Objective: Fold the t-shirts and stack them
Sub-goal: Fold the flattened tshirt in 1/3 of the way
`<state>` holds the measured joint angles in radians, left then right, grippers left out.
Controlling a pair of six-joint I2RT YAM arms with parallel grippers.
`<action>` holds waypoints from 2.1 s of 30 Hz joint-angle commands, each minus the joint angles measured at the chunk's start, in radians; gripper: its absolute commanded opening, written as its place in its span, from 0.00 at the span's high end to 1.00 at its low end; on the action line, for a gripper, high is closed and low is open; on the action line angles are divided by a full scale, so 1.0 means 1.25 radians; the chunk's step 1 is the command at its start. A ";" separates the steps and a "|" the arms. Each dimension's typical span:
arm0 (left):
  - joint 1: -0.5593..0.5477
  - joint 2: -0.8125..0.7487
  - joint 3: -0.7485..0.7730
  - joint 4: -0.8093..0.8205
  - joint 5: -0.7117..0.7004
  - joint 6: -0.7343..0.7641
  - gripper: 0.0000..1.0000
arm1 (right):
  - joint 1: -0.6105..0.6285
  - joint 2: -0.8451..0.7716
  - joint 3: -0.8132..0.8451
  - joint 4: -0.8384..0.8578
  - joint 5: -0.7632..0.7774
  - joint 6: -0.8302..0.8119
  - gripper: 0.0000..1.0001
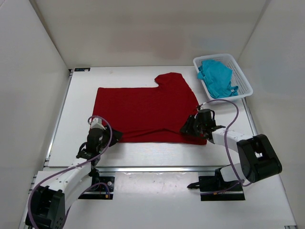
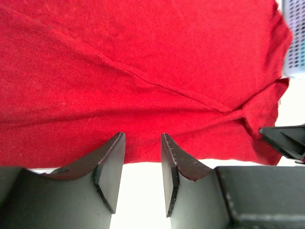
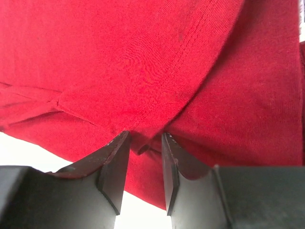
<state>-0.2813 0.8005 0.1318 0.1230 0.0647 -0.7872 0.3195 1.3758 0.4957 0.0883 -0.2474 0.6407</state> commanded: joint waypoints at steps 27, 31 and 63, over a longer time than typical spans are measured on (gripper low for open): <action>-0.047 -0.024 0.075 -0.043 -0.021 0.020 0.54 | 0.006 0.137 0.264 -0.003 -0.037 -0.020 0.82; -0.092 0.036 0.081 -0.010 -0.028 0.017 0.55 | 0.002 0.020 0.174 -0.024 0.005 -0.042 0.81; -0.121 0.087 0.076 0.035 -0.028 0.010 0.55 | 0.103 0.270 0.391 -0.101 0.018 -0.090 1.00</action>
<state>-0.4393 0.9127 0.2253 0.1410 0.0204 -0.7788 0.4389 1.7061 0.9539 -0.0719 -0.2089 0.5121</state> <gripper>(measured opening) 0.453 0.004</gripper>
